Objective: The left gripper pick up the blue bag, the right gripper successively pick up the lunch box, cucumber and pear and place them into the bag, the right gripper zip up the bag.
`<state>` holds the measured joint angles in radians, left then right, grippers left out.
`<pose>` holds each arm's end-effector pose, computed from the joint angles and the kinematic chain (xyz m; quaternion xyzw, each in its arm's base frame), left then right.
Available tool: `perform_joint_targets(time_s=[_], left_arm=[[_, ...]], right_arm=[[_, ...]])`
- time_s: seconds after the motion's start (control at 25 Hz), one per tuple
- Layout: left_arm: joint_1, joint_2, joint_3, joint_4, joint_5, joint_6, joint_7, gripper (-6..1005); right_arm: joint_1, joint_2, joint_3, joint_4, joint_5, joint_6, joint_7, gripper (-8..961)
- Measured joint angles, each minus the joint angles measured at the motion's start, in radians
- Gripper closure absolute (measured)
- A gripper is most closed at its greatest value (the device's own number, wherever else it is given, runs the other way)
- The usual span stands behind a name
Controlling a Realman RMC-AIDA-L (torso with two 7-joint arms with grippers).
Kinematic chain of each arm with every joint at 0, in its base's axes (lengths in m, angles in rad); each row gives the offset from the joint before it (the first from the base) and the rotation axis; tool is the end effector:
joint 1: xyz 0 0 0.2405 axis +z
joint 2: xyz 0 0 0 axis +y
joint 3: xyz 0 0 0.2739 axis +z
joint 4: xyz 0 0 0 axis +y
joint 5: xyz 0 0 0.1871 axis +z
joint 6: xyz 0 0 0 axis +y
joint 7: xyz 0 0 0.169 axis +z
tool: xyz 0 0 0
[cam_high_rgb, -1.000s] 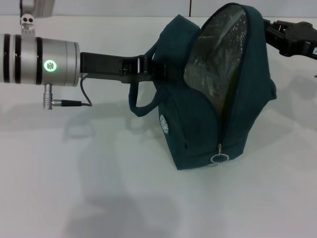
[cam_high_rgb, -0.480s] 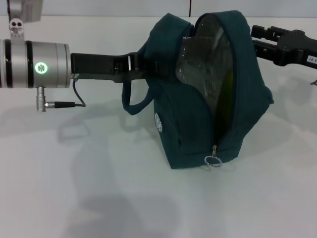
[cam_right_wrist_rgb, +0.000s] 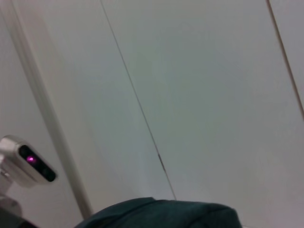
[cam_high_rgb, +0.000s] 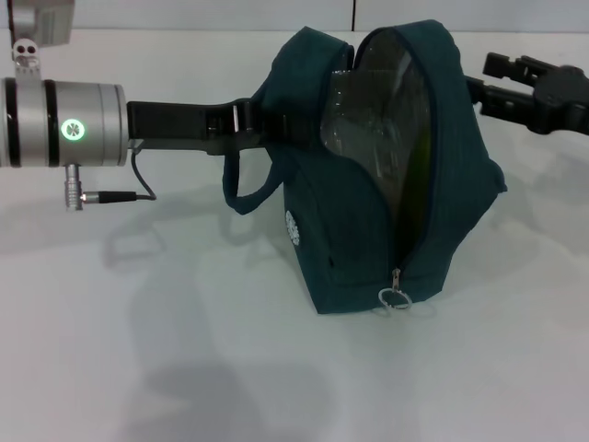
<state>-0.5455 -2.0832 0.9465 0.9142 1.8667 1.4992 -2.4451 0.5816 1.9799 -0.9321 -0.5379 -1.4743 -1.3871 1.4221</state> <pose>-0.1975 0.3514 -0.0214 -0.8012 -0.5416 -0.2538 0.0169 0.2184 0.3821 0.0071 -0.8821 0.2368 0.3586 0.1931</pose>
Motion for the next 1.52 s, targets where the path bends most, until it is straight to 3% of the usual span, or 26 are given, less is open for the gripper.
perform_joint_targets(time_s=[0.2, 0.32, 0.64, 0.92, 1.08, 1.12, 1.32, 1.52], left_arm=[[0.004, 0.0, 0.0, -0.001, 0.0, -0.001, 0.0, 942], [0.006, 0.0, -0.001, -0.001, -0.001, -0.001, 0.0, 942], [0.007, -0.001, -0.002, -0.002, -0.003, -0.01, 0.0, 942], [0.007, -0.001, -0.002, -0.002, -0.003, -0.011, 0.0, 941], [0.007, -0.002, -0.001, -0.002, -0.003, -0.011, 0.0, 941], [0.007, -0.002, -0.002, -0.002, -0.003, -0.011, 0.001, 941], [0.008, -0.002, -0.002, -0.002, -0.003, -0.011, 0.001, 941], [0.009, -0.002, -0.002, -0.002, -0.004, -0.011, 0.003, 941]], right_arm=[[-0.089, -0.004, 0.041, -0.074, 0.002, -0.096, -0.007, 175], [-0.148, -0.005, 0.103, -0.115, 0.003, -0.236, -0.049, 175], [-0.199, -0.009, 0.114, -0.144, -0.092, -0.522, -0.122, 176], [-0.181, 0.025, 0.104, -0.133, -0.318, -0.49, -0.123, 175], [-0.178, 0.029, 0.067, -0.118, -0.332, -0.454, -0.124, 175], [-0.168, 0.03, 0.008, -0.09, -0.331, -0.403, -0.126, 176], [-0.138, 0.037, -0.069, -0.029, -0.329, -0.327, -0.139, 179], [-0.112, 0.041, -0.078, 0.04, -0.325, -0.293, -0.176, 184]])
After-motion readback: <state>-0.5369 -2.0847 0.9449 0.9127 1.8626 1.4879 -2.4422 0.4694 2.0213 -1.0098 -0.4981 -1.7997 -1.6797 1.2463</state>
